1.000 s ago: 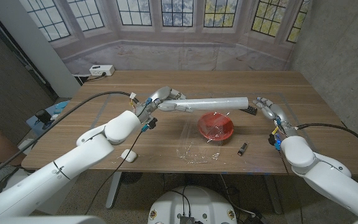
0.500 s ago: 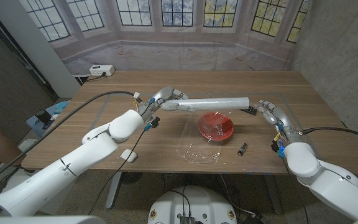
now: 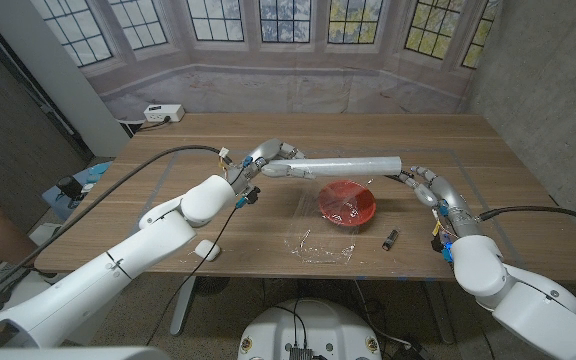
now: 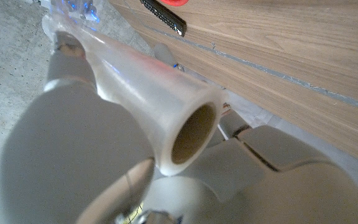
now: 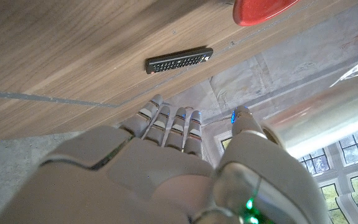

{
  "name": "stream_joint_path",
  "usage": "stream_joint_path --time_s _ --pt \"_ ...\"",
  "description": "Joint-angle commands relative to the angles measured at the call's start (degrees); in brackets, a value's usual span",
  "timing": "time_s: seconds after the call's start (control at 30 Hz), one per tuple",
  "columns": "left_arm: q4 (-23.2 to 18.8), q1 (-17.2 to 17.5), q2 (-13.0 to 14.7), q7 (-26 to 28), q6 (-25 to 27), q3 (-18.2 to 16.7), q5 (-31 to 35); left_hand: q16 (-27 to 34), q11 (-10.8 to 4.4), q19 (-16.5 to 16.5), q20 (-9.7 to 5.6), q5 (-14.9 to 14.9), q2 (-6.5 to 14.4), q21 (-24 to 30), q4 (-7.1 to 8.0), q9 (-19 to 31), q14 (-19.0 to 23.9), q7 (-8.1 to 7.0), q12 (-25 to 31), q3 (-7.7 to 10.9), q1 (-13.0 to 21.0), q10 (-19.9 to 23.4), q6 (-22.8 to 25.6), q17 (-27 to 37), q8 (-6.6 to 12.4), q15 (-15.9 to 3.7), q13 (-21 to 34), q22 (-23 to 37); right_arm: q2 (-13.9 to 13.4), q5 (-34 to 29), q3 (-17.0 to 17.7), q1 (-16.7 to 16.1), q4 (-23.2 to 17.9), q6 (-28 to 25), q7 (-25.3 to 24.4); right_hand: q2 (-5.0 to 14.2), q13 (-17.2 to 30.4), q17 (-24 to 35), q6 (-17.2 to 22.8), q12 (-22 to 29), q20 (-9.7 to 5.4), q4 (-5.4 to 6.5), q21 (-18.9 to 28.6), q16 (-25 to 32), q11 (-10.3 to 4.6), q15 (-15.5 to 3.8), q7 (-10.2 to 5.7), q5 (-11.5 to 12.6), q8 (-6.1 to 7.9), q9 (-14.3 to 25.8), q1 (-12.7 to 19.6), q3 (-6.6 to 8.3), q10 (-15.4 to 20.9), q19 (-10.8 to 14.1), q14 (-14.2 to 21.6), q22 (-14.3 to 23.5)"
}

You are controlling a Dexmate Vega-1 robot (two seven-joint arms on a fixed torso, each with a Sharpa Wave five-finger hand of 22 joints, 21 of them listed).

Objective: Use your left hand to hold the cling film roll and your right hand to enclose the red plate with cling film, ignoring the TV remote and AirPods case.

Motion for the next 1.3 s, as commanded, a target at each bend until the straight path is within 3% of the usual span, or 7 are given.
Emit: stream_joint_path --time_s 0.03,0.87,1.3 --pt "1.7 -1.7 -1.6 0.2 0.1 1.6 1.7 0.3 0.02 0.3 -0.12 0.3 18.8 0.0 -0.17 0.0 0.4 0.07 -0.1 -0.22 18.4 0.4 0.3 0.2 0.34 0.12 0.1 0.1 0.4 -2.9 -1.9 -1.1 -3.3 -3.7 -0.2 0.04 0.2 0.1 0.3 -0.1 -0.77 -0.08 0.0 0.0 0.05 -3.89 -0.07 0.1 0.03 0.1 0.2 0.25 0.2 0.5 0.4 0.1" --pt "5.9 -5.7 -3.7 -1.0 0.2 4.1 3.9 0.2 -0.04 0.4 -0.10 0.3 18.8 0.0 -0.20 0.0 0.3 0.00 -0.2 -0.20 18.4 0.5 0.3 0.2 0.31 0.13 0.1 0.1 1.4 -6.1 -5.5 -1.3 -5.0 -4.2 -0.5 0.06 0.2 0.1 0.4 0.0 -0.64 -0.13 0.0 0.0 0.26 -3.60 0.25 0.2 0.03 0.1 0.3 0.34 0.4 0.7 0.8 0.1" --pt "7.3 -7.6 -4.0 -2.4 0.1 5.2 5.1 0.2 0.00 0.4 -0.08 0.3 18.7 0.0 -0.25 0.0 0.3 -0.04 -0.3 -0.18 18.4 0.5 0.2 0.2 0.28 0.07 0.2 0.1 2.4 -6.4 -6.0 -1.5 -4.0 -2.5 -1.0 0.11 0.2 0.1 0.5 -0.1 -1.03 -0.16 -0.1 0.0 0.18 -3.70 0.09 0.2 0.02 0.1 0.4 0.42 0.4 0.7 0.8 0.1"
